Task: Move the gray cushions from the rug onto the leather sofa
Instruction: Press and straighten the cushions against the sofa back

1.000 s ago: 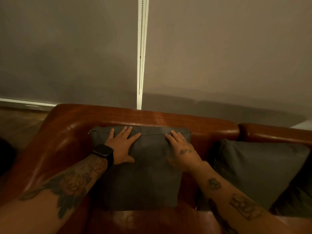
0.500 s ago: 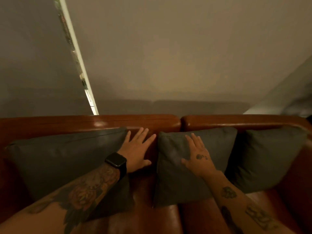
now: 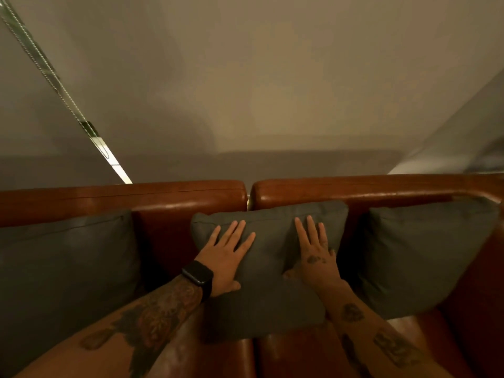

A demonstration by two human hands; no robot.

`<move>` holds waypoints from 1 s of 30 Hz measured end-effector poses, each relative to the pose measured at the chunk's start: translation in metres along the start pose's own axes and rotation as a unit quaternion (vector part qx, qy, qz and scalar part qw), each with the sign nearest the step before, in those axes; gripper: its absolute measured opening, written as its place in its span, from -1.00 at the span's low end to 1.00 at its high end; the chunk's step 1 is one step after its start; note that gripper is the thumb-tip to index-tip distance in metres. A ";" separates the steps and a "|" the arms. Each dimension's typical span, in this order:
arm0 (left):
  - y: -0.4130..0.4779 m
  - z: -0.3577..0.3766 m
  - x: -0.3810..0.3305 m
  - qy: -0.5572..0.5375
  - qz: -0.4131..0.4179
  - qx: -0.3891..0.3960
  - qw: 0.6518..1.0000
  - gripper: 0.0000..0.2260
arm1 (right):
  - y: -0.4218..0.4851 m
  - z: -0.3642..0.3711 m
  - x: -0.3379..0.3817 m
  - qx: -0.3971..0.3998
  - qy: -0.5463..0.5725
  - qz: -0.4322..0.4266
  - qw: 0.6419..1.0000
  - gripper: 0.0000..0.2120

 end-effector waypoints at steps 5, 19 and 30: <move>0.025 0.010 0.017 0.031 -0.023 0.010 0.999 0.05 | 0.027 0.002 -0.003 -0.009 0.036 -0.003 0.999 0.42; 0.032 -0.025 0.023 -0.012 -0.006 0.104 0.995 -0.15 | 0.044 -0.011 0.004 0.065 -0.023 0.036 0.997 0.39; -0.086 -0.073 0.042 -0.112 -0.116 -0.057 0.985 -0.23 | -0.047 -0.058 0.019 -0.013 -0.040 -0.009 0.999 -0.03</move>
Point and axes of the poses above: each hand's wrist, its own y-axis towards the middle knuckle, its own z-axis out of the palm, x = y × z, the point moved 3 cm from there along y, towards the middle knuckle, and after that the axes turned 1 degree about -z, right-handed, at the moved point
